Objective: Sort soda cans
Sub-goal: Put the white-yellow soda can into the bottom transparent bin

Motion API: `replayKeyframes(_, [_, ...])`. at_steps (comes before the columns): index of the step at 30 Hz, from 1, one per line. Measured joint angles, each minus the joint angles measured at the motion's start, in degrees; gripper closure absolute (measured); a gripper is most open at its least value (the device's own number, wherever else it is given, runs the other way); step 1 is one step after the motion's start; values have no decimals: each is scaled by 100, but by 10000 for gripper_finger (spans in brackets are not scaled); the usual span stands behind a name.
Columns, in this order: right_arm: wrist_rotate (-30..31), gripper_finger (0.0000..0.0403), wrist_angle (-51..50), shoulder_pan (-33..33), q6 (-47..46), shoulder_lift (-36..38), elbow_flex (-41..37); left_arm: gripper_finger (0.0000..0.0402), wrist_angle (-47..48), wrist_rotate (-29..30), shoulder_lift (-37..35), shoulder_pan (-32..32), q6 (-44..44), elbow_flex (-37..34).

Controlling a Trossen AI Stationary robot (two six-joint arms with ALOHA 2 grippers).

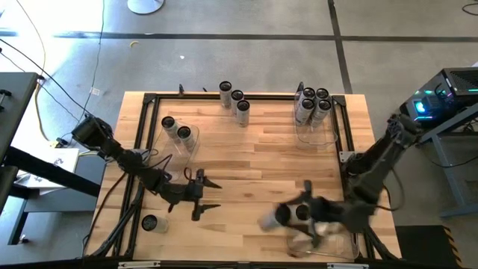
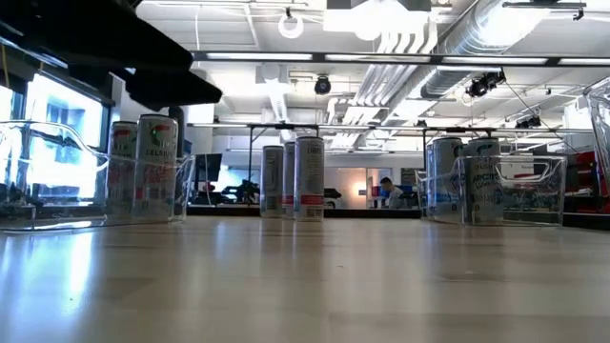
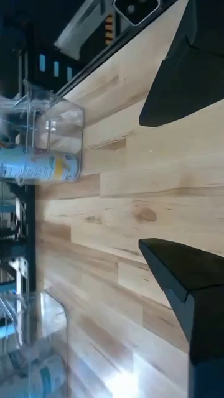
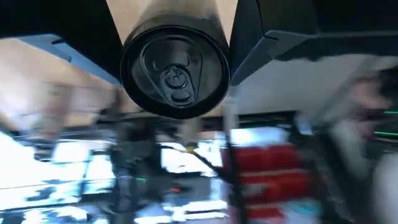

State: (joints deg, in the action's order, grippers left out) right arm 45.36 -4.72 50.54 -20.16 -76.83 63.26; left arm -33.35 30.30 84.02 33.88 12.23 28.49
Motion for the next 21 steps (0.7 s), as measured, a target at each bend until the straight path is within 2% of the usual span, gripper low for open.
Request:
replayKeyframes(5, [136, 169, -192, 1127, -297, 139, 0, 99, -141, 207, 1, 92, 217, -70])
replayKeyframes(12, [2148, 169, -788, 2552, -1180, -27, 0, 99, -263, 230, 1, 106, 271, -70])
replayKeyframes(14, [2490, 169, -1037, 2742, -1663, -114, 0, 99, -317, 239, 1, 106, 269, -70])
replayKeyframes(21, [2436, 169, -1529, 2605, -2729, -578, 0, 99, -385, 481, -1, 103, 320, -70])
